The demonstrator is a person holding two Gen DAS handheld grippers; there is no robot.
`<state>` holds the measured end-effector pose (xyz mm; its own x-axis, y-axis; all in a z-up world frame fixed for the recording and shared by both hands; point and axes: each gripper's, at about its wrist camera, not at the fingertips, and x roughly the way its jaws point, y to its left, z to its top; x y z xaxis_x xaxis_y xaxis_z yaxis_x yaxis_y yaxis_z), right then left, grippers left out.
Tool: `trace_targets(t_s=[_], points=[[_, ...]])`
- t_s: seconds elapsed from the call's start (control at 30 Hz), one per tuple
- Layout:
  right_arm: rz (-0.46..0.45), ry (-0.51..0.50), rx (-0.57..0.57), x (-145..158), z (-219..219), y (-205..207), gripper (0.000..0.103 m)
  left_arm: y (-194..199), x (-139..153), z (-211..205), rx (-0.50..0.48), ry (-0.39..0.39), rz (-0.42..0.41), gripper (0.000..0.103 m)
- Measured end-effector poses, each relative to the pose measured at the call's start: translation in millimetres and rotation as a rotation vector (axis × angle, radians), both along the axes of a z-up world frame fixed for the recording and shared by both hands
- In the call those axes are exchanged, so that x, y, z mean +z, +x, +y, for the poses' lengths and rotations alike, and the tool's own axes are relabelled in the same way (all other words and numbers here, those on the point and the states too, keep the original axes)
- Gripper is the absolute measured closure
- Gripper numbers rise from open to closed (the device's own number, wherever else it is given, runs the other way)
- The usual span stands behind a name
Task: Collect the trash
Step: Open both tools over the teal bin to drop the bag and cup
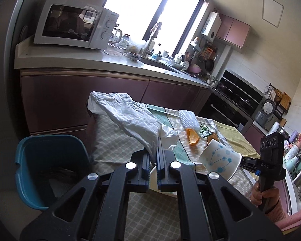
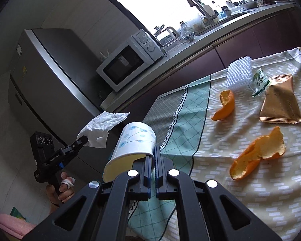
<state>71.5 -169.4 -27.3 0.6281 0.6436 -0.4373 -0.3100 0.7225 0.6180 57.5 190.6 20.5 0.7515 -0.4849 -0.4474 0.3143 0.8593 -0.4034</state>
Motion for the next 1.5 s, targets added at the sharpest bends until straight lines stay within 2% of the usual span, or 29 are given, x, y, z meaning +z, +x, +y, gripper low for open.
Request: trace_targets(t_s=[0.3, 0.67, 1.0, 1.5], points=[[-0.028, -0.022, 0.144, 16.4, 60.5, 28.8, 0.101, -13.5, -6.9, 55.4, 0.114, 0.017, 0.019, 0.098], [-0.035, -0.12, 0.306, 23.3, 154.1, 73.4, 0.101, -20.7, -45.9, 105.4, 0.22, 0.018, 0.106, 0.098], [-0.025, -0.234, 0.368, 26.7, 205.2, 95.7, 0.101, -7.9, -76.2, 114.2, 0.238, 0.03, 0.171, 0.098], [0.007, -0.482, 0.438, 17.9, 270.3, 120.3, 0.101, 14.2, -117.1, 114.4, 0.247, 0.052, 0.256, 0.098]])
